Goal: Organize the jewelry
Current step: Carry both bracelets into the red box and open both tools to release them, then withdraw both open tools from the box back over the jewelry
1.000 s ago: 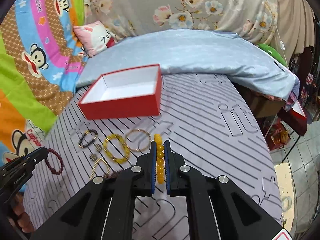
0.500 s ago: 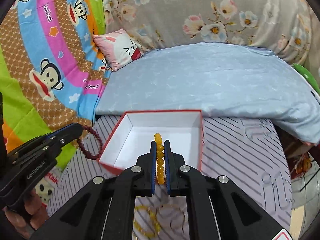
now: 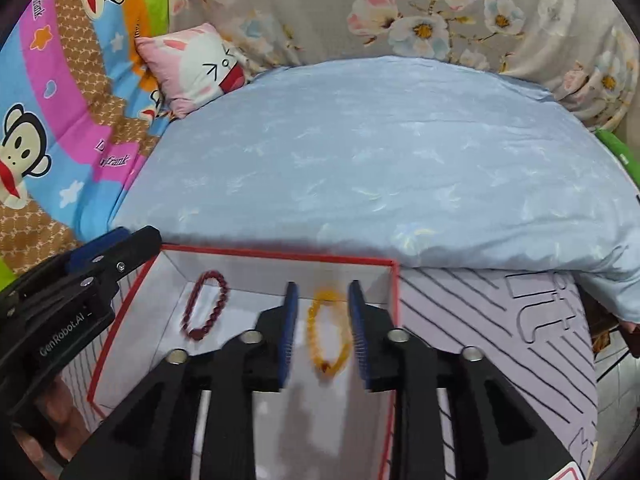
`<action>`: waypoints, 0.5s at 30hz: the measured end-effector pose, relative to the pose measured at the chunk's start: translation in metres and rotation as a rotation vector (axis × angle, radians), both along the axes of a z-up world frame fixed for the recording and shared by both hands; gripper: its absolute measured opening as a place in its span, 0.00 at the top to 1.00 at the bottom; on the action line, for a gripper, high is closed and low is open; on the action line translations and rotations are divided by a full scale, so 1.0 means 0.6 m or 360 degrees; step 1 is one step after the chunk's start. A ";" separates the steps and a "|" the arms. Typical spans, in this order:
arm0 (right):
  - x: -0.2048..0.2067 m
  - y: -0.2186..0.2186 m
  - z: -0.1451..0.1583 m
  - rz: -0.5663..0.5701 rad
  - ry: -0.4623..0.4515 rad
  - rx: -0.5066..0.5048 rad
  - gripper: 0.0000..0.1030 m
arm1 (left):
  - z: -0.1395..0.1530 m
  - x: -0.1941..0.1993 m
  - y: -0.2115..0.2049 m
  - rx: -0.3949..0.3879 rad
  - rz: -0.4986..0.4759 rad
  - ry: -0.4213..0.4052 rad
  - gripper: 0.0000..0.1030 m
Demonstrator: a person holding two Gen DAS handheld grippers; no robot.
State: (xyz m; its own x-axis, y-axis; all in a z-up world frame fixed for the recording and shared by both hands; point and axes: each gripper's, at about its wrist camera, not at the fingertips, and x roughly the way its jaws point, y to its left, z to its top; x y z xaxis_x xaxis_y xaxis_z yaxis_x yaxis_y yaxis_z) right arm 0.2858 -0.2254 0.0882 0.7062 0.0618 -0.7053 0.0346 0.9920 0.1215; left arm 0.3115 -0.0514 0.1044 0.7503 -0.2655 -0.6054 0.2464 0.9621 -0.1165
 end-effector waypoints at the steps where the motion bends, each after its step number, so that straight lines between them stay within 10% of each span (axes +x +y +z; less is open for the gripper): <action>1: -0.012 -0.003 0.007 -0.0005 -0.0033 0.0001 0.59 | 0.004 -0.007 0.007 0.0007 0.0018 -0.0025 0.52; 15: -0.263 0.013 0.012 0.0014 -0.0034 0.0025 0.59 | 0.007 -0.217 0.082 0.0056 0.0136 -0.0028 0.36</action>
State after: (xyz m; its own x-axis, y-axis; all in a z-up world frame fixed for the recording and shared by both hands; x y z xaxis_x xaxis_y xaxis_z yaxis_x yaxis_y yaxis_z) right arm 0.1282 -0.2174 0.0953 0.7207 0.0790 -0.6888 0.0229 0.9902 0.1375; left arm 0.1811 -0.0022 0.1086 0.7800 -0.1784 -0.5998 0.1646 0.9832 -0.0784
